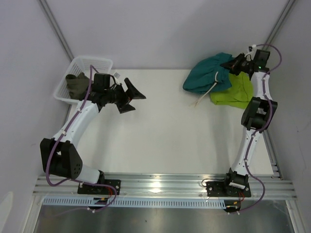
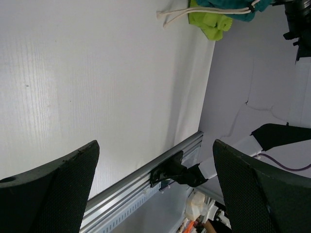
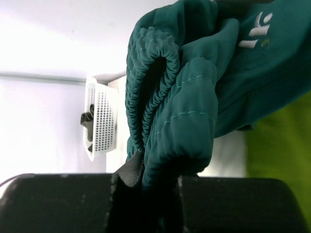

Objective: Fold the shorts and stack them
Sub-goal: Neatly place the folded shorts to the corner

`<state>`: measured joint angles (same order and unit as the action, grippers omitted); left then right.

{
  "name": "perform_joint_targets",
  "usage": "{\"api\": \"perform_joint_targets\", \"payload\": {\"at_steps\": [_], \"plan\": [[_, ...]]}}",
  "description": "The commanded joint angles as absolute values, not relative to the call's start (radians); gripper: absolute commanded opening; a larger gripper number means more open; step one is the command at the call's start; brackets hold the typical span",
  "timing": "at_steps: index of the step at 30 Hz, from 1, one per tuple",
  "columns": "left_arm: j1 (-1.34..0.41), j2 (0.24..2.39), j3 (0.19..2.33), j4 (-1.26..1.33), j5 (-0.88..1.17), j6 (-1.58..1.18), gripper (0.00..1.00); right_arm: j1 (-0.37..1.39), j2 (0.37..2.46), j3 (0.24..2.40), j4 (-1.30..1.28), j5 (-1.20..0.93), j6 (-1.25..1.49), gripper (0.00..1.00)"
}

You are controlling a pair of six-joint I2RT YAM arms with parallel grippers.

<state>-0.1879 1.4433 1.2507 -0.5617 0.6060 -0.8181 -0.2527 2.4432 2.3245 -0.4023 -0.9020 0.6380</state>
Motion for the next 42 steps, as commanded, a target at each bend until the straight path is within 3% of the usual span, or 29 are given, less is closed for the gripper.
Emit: {"api": "perform_joint_targets", "payload": {"at_steps": [1, 15, 21, 29, 38, 42], "plan": [[-0.179, 1.411, 1.279, -0.568, 0.615, -0.805, 0.99, -0.331, 2.382, 2.35, -0.466, -0.997, 0.646, 0.0], [-0.204, 1.428, 1.312, -0.58, 0.612, -0.813, 0.99, -0.566, 2.316, 2.253, -0.65, -1.017, 0.554, 0.0], [-0.218, 1.45, 1.347, -0.595, 0.603, -0.811, 0.99, -0.542, 2.29, 2.258, -0.592, -1.035, 0.587, 0.0], [-0.23, 1.468, 1.391, -0.612, 0.591, -0.802, 0.99, -0.495, 2.296, 2.434, -0.75, -0.894, 0.492, 0.0], [-0.236, 1.482, 1.41, -0.632, 0.587, -0.795, 0.99, -0.529, 2.24, 2.421, -0.588, -1.017, 0.667, 0.0], [-0.242, 1.493, 1.425, -0.637, 0.588, -0.793, 0.99, -0.574, 2.24, 2.444, -0.644, -1.012, 0.64, 0.0]]}}
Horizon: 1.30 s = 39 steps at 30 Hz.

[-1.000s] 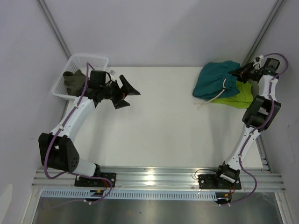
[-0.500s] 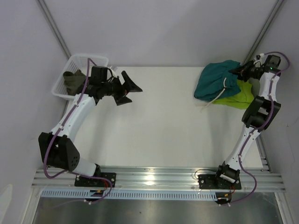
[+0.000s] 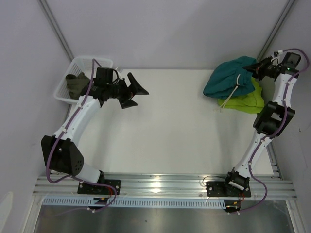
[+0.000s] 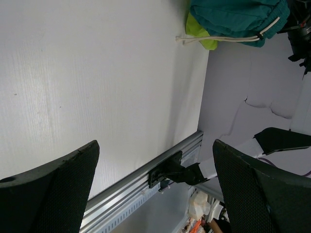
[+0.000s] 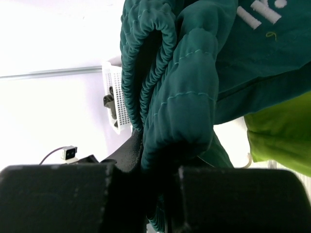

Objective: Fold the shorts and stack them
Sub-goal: Neatly place the folded shorts to the corner

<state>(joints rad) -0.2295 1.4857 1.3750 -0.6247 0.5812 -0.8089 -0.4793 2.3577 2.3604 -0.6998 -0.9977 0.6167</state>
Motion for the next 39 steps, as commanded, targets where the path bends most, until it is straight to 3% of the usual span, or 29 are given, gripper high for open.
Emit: {"api": "perform_joint_targets", "payload": {"at_steps": [1, 11, 17, 39], "plan": [[-0.244, 1.494, 1.427, -0.637, 0.588, -0.792, 0.99, -0.578, 2.235, 2.441, -0.653, -1.005, 0.632, 0.0], [-0.262, 1.502, 1.433, -0.63, 0.586, -0.796, 0.99, -0.597, 2.257, 2.536, -0.942, -0.799, 0.407, 0.0], [-0.27, 1.5, 1.43, -0.634, 0.584, -0.79, 0.99, -0.656, 2.258, 2.52, -0.943, -0.744, 0.402, 0.0], [-0.301, 1.528, 1.417, -0.646, 0.588, -0.769, 0.99, -0.586, 2.402, 2.47, -0.842, -0.43, 0.336, 0.0]]}}
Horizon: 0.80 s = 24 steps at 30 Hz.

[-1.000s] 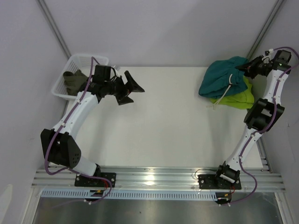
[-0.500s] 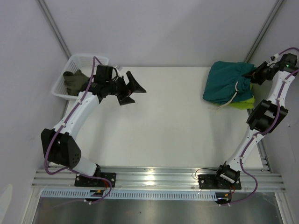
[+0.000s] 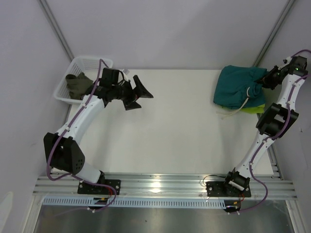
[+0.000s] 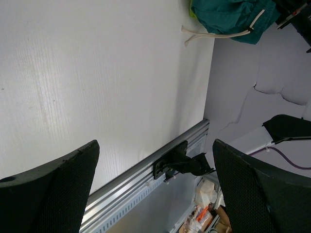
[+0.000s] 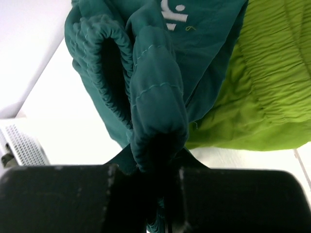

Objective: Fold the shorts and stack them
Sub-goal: Neatly place the folded shorts to the corner

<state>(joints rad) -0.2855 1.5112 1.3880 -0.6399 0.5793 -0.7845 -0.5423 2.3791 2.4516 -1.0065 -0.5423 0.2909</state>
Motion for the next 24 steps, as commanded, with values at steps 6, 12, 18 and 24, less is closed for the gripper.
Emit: {"api": "perform_joint_targets", "payload": {"at_steps": [6, 12, 18, 24], "plan": [[-0.307, 1.545, 1.436, -0.663, 0.588, -0.759, 0.99, -0.549, 2.421, 2.448, -0.788, -0.293, 0.311, 0.0], [-0.308, 1.555, 1.445, -0.67, 0.591, -0.755, 0.99, -0.512, 2.462, 2.451, -0.815, -0.169, 0.275, 0.08], [-0.31, 1.559, 1.443, -0.67, 0.594, -0.755, 0.99, -0.509, 2.415, 2.375, -0.772, -0.082, 0.272, 0.08], [-0.313, 1.562, 1.447, -0.664, 0.595, -0.759, 0.99, -0.508, 2.41, 2.385, -0.77, -0.072, 0.278, 0.38]]}}
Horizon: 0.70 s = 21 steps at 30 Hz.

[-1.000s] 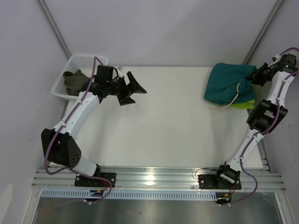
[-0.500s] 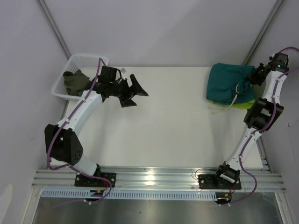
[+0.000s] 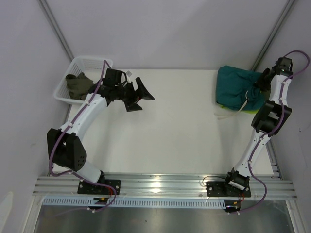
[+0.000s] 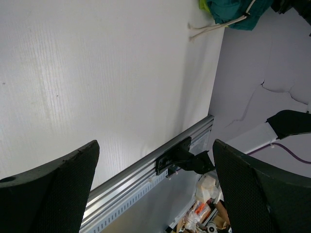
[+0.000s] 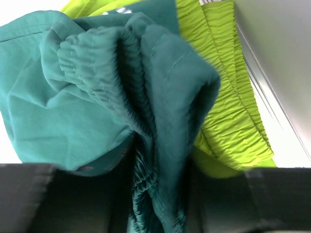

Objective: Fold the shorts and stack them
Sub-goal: Neatly place the folded shorts to the corner

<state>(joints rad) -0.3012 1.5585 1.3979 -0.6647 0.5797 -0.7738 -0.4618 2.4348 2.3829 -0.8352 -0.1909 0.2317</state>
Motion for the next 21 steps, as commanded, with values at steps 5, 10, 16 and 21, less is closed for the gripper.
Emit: {"api": "perform_joint_targets", "payload": {"at_steps": [5, 10, 16, 21], "plan": [[-0.313, 1.559, 1.456, -0.669, 0.594, -0.756, 0.99, -0.502, 2.392, 2.39, -0.753, -0.06, 0.288, 0.69], [-0.313, 1.56, 1.468, -0.673, 0.595, -0.756, 0.99, -0.483, 2.361, 2.425, -0.744, -0.038, 0.288, 0.84], [-0.313, 1.555, 1.477, -0.678, 0.589, -0.755, 0.99, -0.466, 2.303, 2.427, -0.745, 0.0, 0.261, 0.88], [-0.313, 1.546, 1.486, -0.68, 0.589, -0.749, 0.99, -0.46, 2.215, 2.364, -0.723, 0.057, 0.256, 0.91]]}}
